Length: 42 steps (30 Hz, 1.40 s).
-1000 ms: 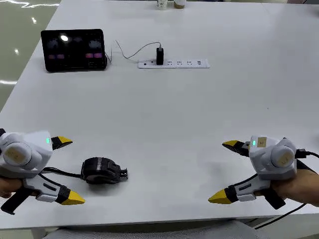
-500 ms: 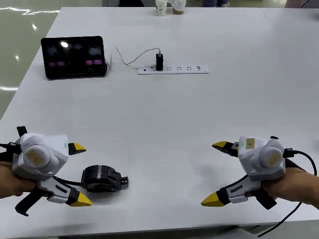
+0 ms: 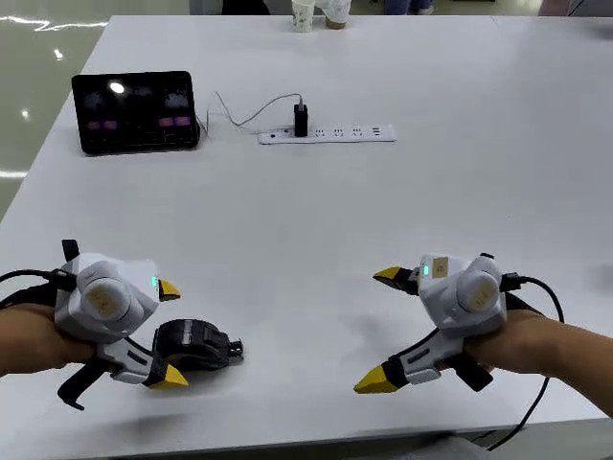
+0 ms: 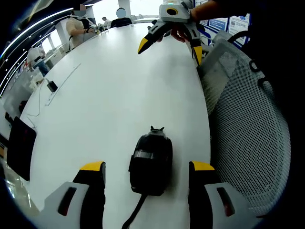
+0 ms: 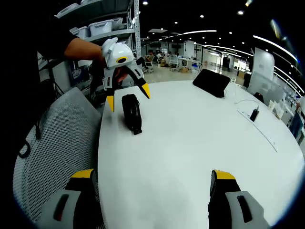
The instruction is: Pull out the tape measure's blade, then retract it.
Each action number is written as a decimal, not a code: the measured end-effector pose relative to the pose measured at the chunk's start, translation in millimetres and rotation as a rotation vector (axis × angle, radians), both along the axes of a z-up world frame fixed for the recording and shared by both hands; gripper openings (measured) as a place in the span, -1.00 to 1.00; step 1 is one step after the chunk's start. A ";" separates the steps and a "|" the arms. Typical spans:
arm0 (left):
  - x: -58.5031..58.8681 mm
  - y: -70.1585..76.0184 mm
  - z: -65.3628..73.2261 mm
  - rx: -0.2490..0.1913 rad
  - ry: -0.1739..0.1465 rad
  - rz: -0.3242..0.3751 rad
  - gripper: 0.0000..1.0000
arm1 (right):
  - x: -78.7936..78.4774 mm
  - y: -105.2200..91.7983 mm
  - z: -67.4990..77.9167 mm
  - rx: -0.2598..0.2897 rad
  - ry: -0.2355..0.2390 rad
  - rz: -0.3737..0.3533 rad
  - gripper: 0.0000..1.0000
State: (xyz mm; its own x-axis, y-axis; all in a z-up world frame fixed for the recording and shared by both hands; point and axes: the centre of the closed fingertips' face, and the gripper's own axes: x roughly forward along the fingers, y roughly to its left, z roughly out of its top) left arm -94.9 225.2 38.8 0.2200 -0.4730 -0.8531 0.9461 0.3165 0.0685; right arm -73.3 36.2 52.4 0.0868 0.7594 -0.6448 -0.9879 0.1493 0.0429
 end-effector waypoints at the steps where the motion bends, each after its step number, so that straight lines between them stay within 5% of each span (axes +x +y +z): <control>1: -0.7 -2.4 1.1 -0.009 0.013 0.003 0.28 | -0.7 4.7 1.1 0.004 -0.002 0.006 0.99; 11: 2.1 -13.1 -7.5 -0.014 0.028 -0.012 0.17 | -11.2 27.6 0.1 0.005 -0.004 0.067 0.99; 13: 4.5 -17.4 -7.4 -0.019 0.002 -0.024 0.02 | -9.3 29.0 -0.5 0.000 -0.020 0.062 0.99; 16: 1.9 -20.7 -9.8 -0.018 0.026 -0.028 -0.04 | -8.0 31.1 -0.1 0.006 -0.014 0.051 0.99; 21: 1.8 -16.7 -11.6 0.034 0.012 -0.085 -0.36 | -10.7 36.1 -0.2 0.015 -0.011 0.056 0.99; 32: 0.4 -15.6 -16.9 0.090 0.011 -0.106 -0.40 | -13.2 47.3 -2.4 0.019 -0.020 0.093 0.99; 42: 2.4 -14.8 -19.2 0.095 0.007 -0.078 -0.41 | -14.6 58.8 -35.9 -0.021 0.047 0.068 0.99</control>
